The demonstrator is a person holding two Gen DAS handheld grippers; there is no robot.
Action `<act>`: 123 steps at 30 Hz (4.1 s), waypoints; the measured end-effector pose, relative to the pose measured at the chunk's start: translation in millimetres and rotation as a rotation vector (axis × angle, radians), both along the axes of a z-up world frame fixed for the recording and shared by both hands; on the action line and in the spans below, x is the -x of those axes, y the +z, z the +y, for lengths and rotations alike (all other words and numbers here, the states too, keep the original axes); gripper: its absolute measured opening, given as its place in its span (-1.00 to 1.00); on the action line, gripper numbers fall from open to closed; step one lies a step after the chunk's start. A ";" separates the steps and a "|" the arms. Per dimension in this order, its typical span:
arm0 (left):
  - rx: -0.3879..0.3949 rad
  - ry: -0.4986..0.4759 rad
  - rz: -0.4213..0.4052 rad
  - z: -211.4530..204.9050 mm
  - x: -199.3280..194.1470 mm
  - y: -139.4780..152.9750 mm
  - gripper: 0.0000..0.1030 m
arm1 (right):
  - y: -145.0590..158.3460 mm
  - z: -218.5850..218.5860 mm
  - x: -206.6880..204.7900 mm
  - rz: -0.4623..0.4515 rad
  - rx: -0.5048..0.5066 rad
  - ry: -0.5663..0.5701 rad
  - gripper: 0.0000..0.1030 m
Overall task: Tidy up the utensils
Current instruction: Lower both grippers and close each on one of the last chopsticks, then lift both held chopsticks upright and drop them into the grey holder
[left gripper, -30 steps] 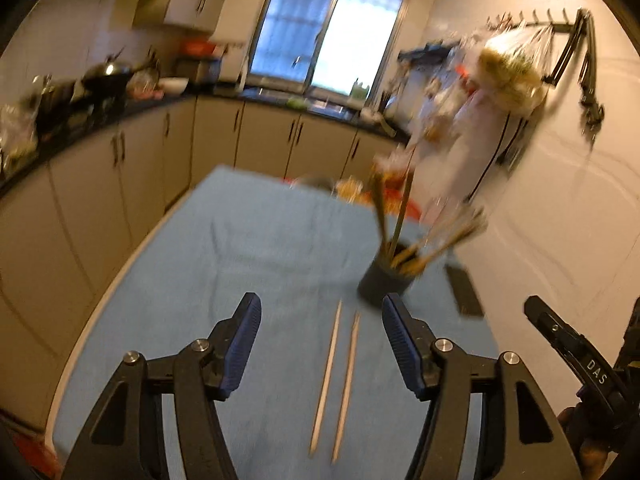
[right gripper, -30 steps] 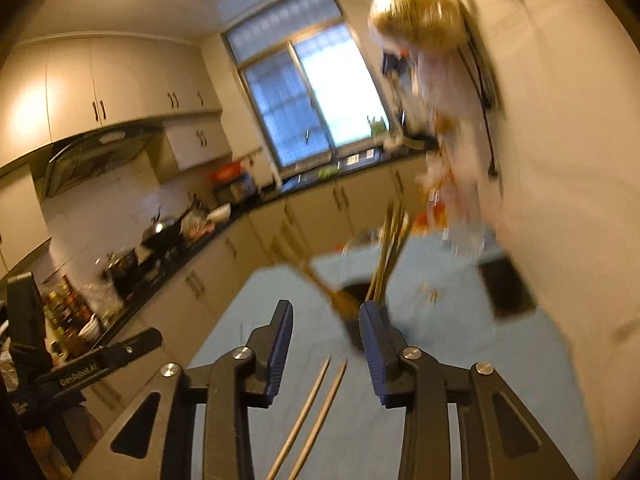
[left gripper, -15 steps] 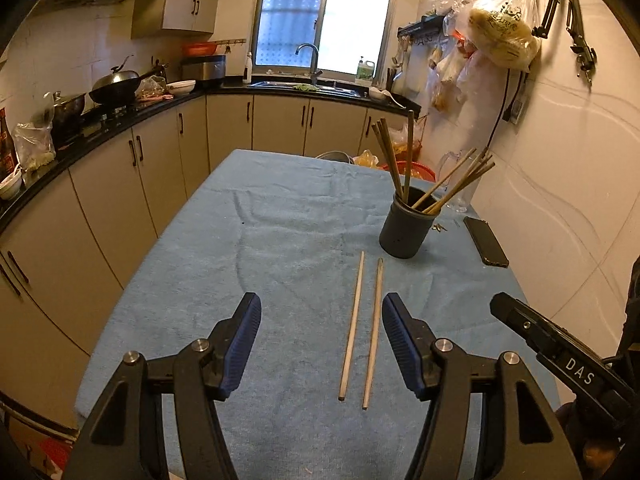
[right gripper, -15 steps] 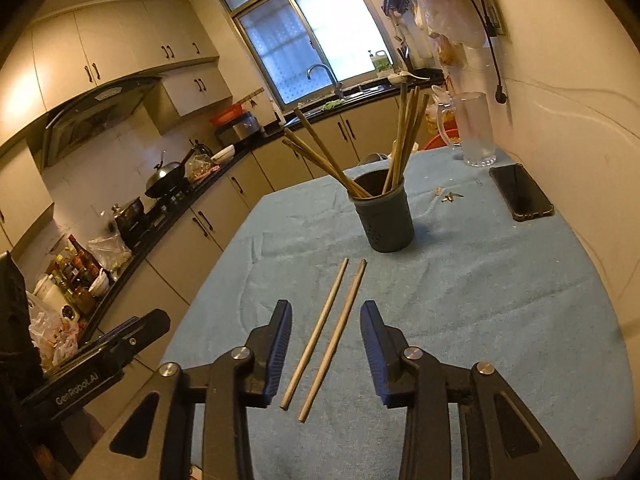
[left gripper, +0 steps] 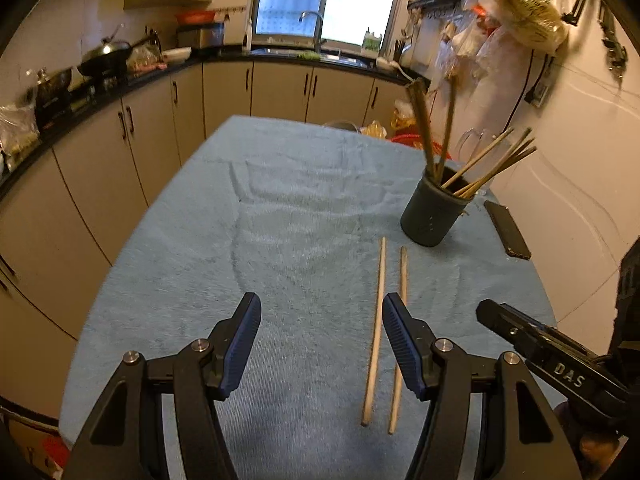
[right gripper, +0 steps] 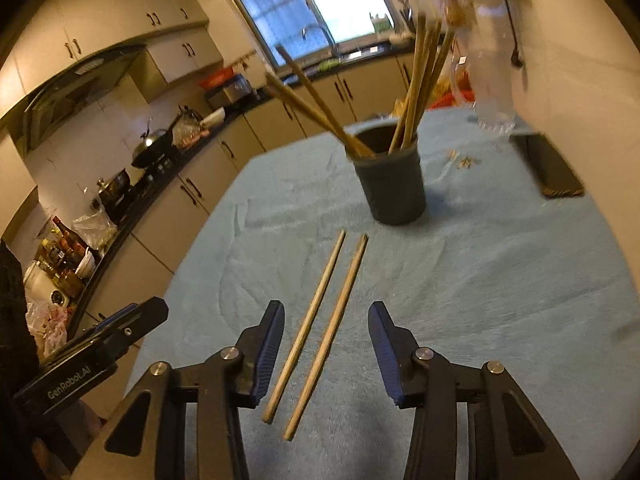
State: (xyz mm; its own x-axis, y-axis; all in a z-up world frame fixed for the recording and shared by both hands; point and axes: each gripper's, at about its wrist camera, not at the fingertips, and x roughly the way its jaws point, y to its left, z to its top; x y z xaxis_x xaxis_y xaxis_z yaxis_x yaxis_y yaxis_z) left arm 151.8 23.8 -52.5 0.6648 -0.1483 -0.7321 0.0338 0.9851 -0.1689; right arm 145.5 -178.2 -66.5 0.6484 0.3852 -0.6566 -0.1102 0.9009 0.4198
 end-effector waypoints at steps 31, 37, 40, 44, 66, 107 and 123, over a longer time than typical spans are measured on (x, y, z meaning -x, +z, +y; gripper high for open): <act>0.043 -0.200 0.225 -56.4 -125.7 -60.9 0.24 | -74.8 2.4 -103.1 0.242 0.264 0.062 -0.83; -0.160 -0.271 0.317 -110.9 -159.4 -92.6 0.00 | -77.2 -12.8 -111.3 0.240 0.203 0.119 -0.79; -0.207 -0.256 0.289 -116.8 -157.7 -91.6 -0.40 | -77.0 -16.3 -117.8 0.239 0.196 0.138 -0.79; -0.248 -0.283 0.224 -127.3 -149.5 -91.6 -0.84 | -78.6 -20.5 -119.5 0.210 0.201 0.165 -0.80; -0.104 -0.088 -0.149 -66.6 -19.8 66.5 -0.88 | 34.2 -92.3 -24.1 -0.139 -0.005 -0.126 -0.84; 0.149 -0.136 -0.416 -75.7 -83.2 165.3 -0.88 | 190.0 -98.4 -19.4 -0.603 -0.033 -0.308 -0.84; 0.138 -0.179 -0.468 -104.6 -125.2 146.4 -0.88 | 163.8 -81.9 -69.0 -0.629 0.022 -0.343 -0.84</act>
State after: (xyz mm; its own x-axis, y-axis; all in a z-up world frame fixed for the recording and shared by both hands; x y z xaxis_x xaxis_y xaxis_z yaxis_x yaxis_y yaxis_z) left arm 277.1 -80.7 93.9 0.8717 -0.3634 -0.3286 0.3023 0.9268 -0.2230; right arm 214.5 -260.1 97.3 0.9888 0.0828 -0.1242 -0.0342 0.9357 0.3511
